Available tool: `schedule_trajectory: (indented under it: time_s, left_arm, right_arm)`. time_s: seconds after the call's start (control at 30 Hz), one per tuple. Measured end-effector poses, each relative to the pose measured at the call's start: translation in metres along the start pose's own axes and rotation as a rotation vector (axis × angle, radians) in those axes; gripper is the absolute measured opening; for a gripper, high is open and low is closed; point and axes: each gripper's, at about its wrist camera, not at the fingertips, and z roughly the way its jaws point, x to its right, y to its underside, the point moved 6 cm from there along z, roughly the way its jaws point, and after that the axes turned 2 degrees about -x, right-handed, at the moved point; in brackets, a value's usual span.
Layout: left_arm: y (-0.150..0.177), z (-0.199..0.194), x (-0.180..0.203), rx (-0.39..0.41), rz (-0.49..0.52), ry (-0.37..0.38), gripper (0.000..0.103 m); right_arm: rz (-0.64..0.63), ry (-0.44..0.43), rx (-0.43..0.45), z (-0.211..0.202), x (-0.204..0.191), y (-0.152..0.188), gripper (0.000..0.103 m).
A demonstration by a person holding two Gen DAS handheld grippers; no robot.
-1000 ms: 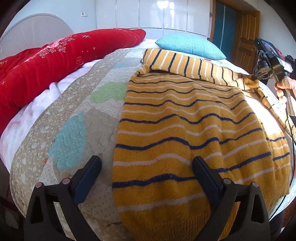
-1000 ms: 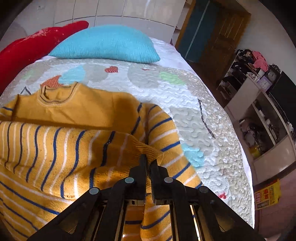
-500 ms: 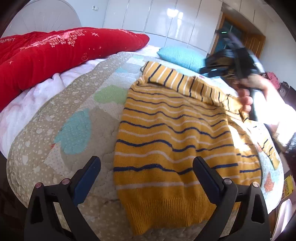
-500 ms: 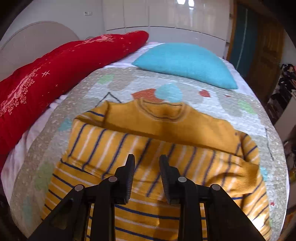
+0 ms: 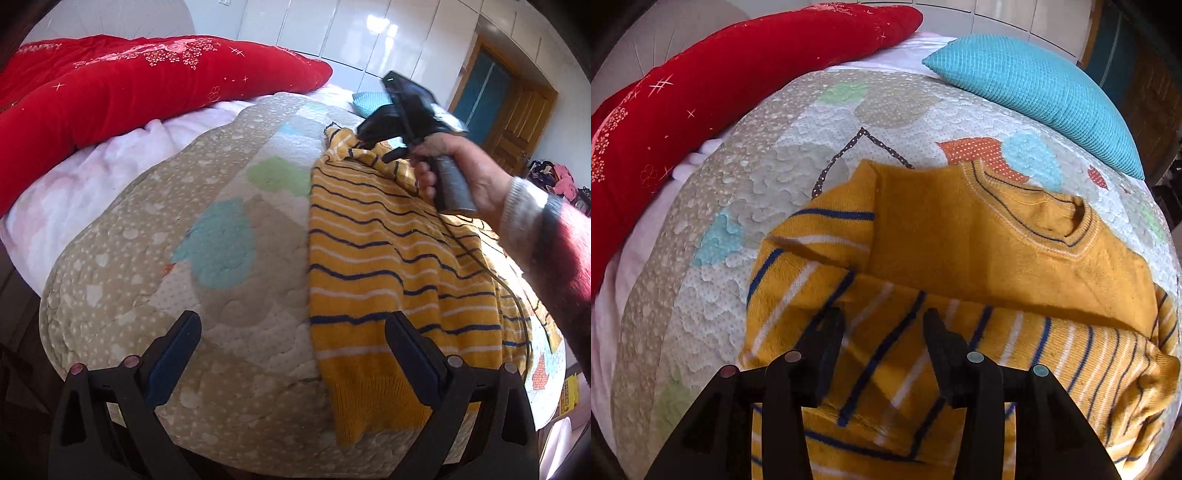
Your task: Fold small clothes
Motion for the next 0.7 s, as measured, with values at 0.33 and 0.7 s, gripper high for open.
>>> schedule_trajectory:
  time_s: [0.33,0.7]
  left_arm:
    - [0.014,0.017,0.013,-0.056,0.073,-0.034,0.099]
    - [0.007,0.019,0.009,-0.118,-0.013,0.013,0.099]
  right_arm:
    - [0.049,-0.1,-0.066,-0.065,0.114,0.171,0.057]
    - [0.117,0.008,0.019,-0.151,0.195,0.356,0.072]
